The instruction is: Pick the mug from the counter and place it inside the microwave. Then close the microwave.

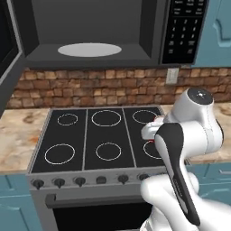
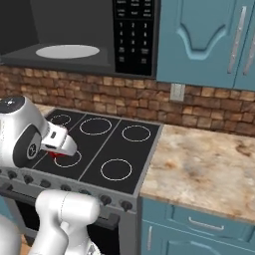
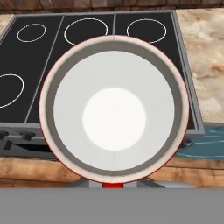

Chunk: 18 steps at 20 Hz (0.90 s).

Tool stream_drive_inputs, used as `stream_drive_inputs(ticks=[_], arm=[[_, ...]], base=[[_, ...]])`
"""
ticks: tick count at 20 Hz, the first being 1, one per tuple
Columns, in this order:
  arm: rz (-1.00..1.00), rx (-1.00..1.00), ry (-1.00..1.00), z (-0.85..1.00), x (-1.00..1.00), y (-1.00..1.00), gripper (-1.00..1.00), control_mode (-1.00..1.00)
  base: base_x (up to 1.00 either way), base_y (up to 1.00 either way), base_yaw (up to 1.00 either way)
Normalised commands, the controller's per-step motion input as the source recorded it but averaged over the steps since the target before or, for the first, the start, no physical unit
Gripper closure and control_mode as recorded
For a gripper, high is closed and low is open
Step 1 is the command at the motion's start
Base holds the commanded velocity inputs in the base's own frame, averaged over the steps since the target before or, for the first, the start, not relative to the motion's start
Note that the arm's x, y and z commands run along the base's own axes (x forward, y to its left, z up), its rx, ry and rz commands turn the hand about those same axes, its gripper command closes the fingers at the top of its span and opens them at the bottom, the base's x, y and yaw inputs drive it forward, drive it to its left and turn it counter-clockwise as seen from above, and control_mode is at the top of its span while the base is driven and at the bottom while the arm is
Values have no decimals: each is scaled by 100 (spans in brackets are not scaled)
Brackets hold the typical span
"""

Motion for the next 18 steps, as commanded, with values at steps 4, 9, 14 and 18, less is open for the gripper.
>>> stream_drive_inputs(ticks=[4,9,14,18], arm=[[0,0,0,0,0,0,100,100],[0,0,0,0,0,0,100,100],[0,0,0,0,0,0,100,100],[0,0,0,0,0,0,100,100]], base=[[15,53,-1],[26,17,0],[42,15,-17],[50,60,-18]])
